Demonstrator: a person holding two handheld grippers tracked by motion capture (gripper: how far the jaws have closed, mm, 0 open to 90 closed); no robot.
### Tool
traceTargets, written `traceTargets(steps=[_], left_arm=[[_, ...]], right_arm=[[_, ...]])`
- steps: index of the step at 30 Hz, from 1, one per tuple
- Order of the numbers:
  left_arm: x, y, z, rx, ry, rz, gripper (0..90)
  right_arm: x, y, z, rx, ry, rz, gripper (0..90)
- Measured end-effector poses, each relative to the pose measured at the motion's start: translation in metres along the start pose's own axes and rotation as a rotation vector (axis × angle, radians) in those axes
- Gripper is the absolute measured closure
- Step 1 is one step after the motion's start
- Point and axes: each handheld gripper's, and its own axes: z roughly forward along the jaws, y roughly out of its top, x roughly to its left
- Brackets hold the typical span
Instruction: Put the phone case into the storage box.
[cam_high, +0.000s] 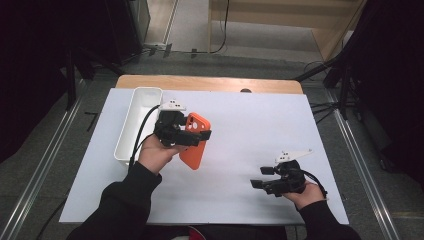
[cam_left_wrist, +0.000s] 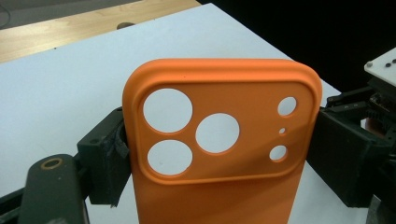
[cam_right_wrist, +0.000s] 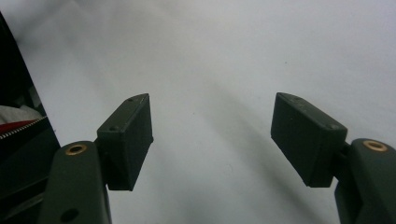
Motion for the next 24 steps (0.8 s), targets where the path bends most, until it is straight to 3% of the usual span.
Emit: traceTargets(steps=[9, 24], left_arm=[[0.002, 0.009, -0.016, -0.016, 0.014, -0.013, 16.4], [0.013, 0.014, -0.031, -0.031, 0.026, -0.026, 16.4]], right_arm=[[0.001, -0.002, 0.0, 0.005, 0.025, -0.001, 28.4], [0.0, -0.002, 0.001, 0.01, 0.024, 0.009, 28.4]])
